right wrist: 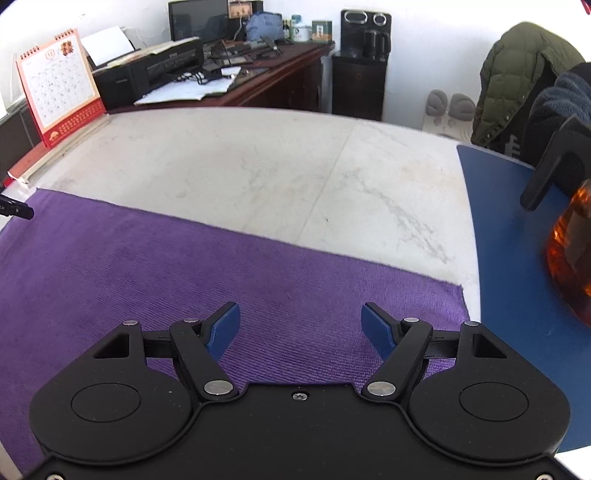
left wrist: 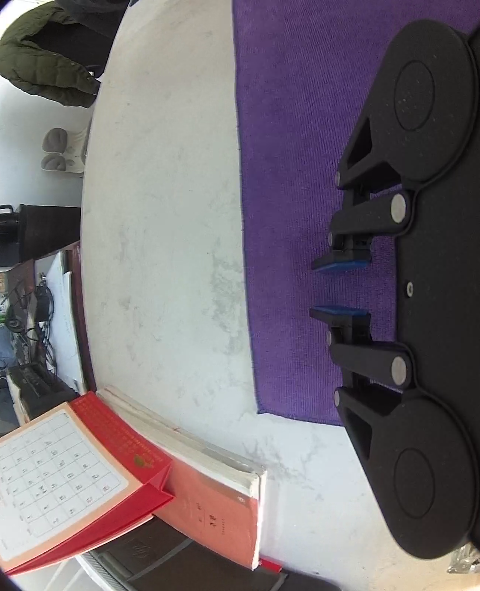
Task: Fold towel
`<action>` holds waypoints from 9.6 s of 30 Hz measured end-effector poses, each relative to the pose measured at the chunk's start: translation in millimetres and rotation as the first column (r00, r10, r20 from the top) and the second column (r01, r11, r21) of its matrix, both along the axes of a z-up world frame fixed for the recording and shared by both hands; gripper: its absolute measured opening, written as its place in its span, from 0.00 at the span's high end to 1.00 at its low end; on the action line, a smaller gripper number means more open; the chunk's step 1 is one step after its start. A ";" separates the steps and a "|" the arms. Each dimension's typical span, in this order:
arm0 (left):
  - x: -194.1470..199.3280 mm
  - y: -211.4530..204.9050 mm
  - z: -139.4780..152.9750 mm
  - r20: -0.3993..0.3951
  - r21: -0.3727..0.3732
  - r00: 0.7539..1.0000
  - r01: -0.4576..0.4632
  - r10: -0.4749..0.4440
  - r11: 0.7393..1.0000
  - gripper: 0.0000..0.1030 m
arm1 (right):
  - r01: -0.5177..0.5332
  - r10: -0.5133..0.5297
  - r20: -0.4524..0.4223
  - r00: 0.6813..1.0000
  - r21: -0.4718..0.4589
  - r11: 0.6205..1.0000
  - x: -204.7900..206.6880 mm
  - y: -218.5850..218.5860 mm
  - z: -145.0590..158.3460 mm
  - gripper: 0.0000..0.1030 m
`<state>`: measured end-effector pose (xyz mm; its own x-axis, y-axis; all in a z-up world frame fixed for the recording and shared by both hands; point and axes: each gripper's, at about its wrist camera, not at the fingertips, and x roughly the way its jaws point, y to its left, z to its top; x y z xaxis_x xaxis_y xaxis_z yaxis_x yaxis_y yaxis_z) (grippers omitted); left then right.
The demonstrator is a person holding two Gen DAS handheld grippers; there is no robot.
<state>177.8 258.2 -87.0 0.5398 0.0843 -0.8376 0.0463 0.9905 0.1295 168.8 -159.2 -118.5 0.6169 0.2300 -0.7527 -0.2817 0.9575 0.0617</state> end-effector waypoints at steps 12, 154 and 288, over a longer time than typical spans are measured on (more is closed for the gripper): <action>19.1 -13.1 -0.7 0.018 0.013 0.999 0.042 -0.042 0.999 0.81 | 0.030 -0.030 0.007 1.000 -0.028 0.999 0.4 -15.8 -5.4 0.29; -289.9 -27.3 155.5 0.572 -0.376 0.751 -0.118 0.330 0.919 0.04 | -0.154 0.129 0.124 0.984 0.218 0.964 -93.2 -29.6 73.3 0.01; -251.4 113.5 3.9 -0.038 -0.397 0.842 -0.507 0.538 0.765 0.84 | -0.800 0.845 0.110 0.524 -0.277 0.532 29.7 455.6 71.0 0.00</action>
<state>-73.6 371.7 -83.1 0.5662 0.0584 -0.8222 -0.4872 0.8283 -0.2767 198.6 296.3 -47.5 0.3592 0.6006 -0.7143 -0.9317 0.2751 -0.2373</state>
